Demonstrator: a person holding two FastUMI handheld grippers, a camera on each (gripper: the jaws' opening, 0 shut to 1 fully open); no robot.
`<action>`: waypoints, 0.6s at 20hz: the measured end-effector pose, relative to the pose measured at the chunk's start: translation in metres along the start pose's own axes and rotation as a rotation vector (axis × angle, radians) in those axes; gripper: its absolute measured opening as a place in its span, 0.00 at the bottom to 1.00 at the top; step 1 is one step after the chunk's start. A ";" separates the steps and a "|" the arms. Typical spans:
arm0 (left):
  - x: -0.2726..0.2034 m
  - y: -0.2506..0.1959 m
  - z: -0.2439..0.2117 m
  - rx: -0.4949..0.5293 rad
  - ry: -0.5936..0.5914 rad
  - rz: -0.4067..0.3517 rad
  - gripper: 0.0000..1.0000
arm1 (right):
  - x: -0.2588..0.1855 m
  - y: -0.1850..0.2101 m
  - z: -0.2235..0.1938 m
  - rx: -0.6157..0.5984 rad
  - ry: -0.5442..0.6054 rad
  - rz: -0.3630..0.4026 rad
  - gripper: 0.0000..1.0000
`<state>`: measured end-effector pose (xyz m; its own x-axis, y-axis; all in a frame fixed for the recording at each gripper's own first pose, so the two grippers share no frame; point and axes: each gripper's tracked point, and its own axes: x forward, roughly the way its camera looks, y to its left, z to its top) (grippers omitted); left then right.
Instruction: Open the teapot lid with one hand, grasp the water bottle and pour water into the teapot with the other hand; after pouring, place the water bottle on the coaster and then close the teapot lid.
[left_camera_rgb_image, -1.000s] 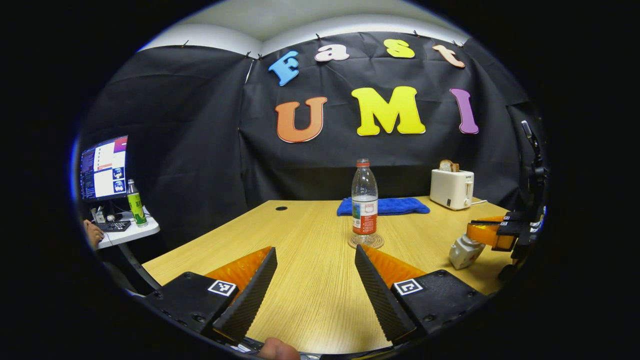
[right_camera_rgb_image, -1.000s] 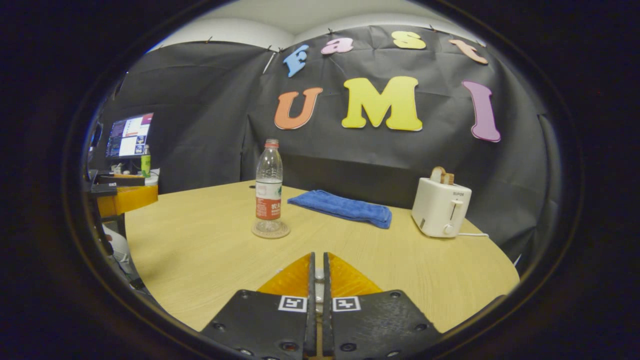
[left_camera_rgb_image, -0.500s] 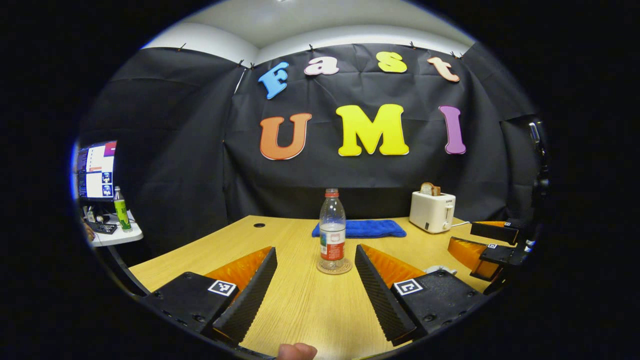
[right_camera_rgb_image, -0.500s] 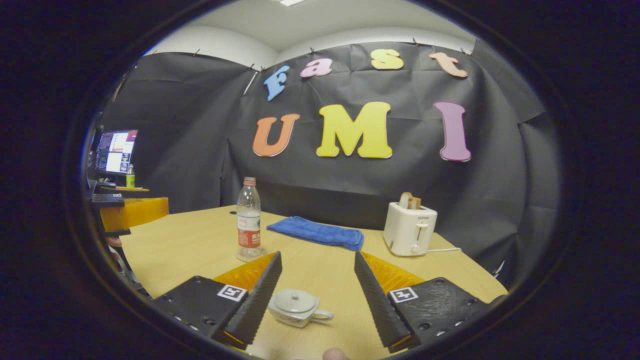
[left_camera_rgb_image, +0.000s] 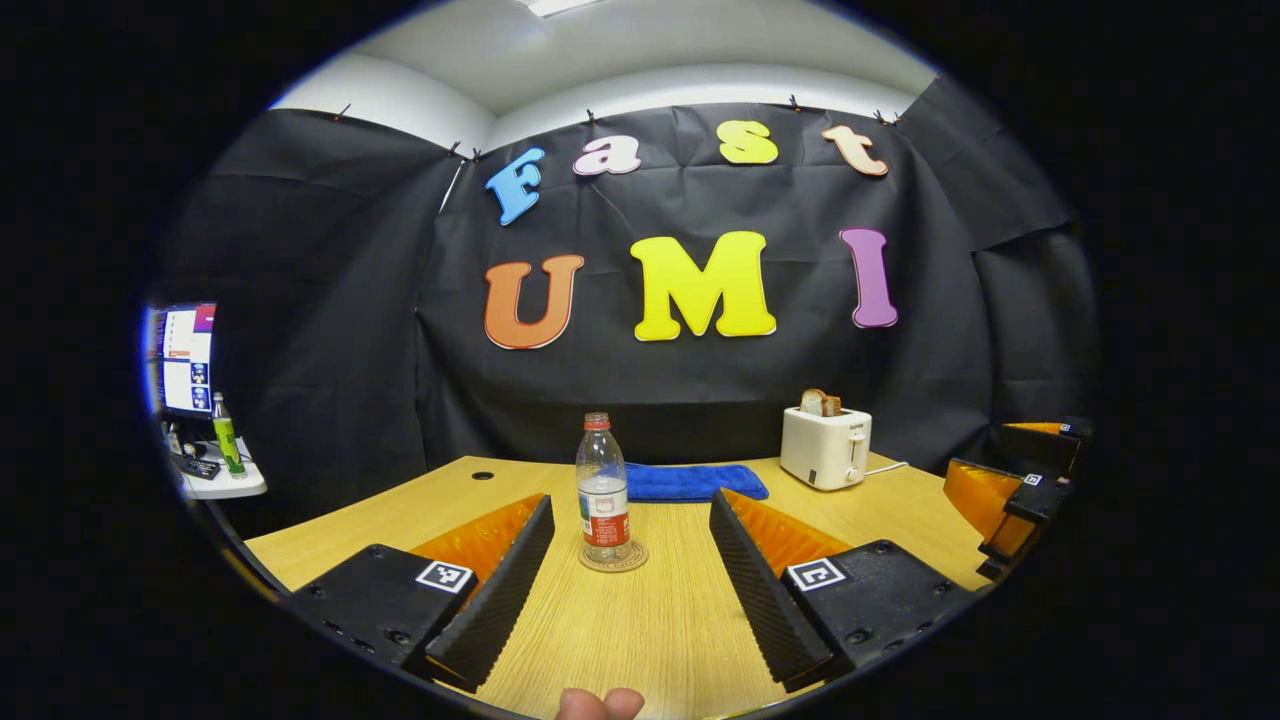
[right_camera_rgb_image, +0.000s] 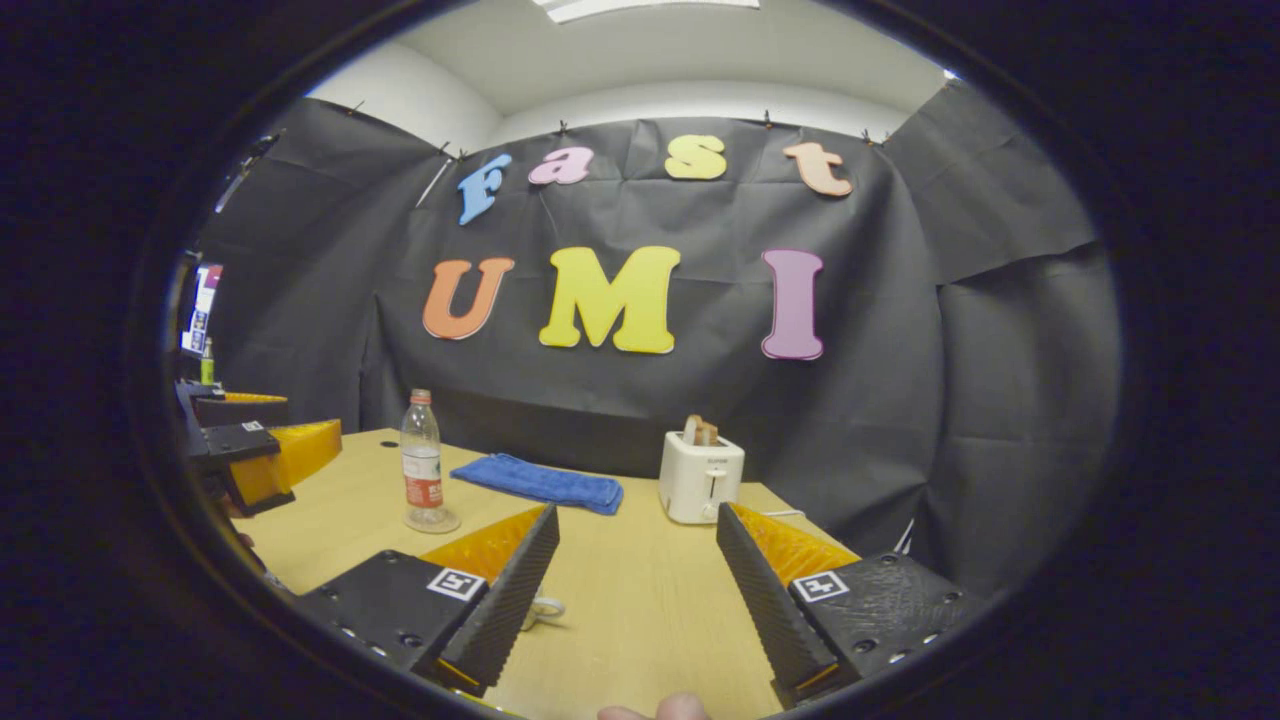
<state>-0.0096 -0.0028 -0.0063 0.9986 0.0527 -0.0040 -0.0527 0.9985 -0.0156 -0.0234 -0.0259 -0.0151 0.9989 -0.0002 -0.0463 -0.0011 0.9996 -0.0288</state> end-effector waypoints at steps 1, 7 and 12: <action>-0.002 0.000 0.004 0.006 -0.004 0.000 0.98 | -0.003 0.001 0.005 0.015 -0.007 -0.001 0.97; -0.013 0.009 0.023 0.004 -0.043 0.007 0.98 | -0.017 0.005 0.027 0.024 -0.022 -0.018 0.97; -0.012 0.005 0.014 0.007 -0.023 -0.005 0.98 | -0.021 0.003 0.034 0.016 -0.035 -0.022 0.95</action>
<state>-0.0216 0.0015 0.0079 0.9987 0.0483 0.0186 -0.0482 0.9988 -0.0084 -0.0424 -0.0217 0.0196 0.9997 -0.0219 -0.0113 0.0217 0.9997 -0.0135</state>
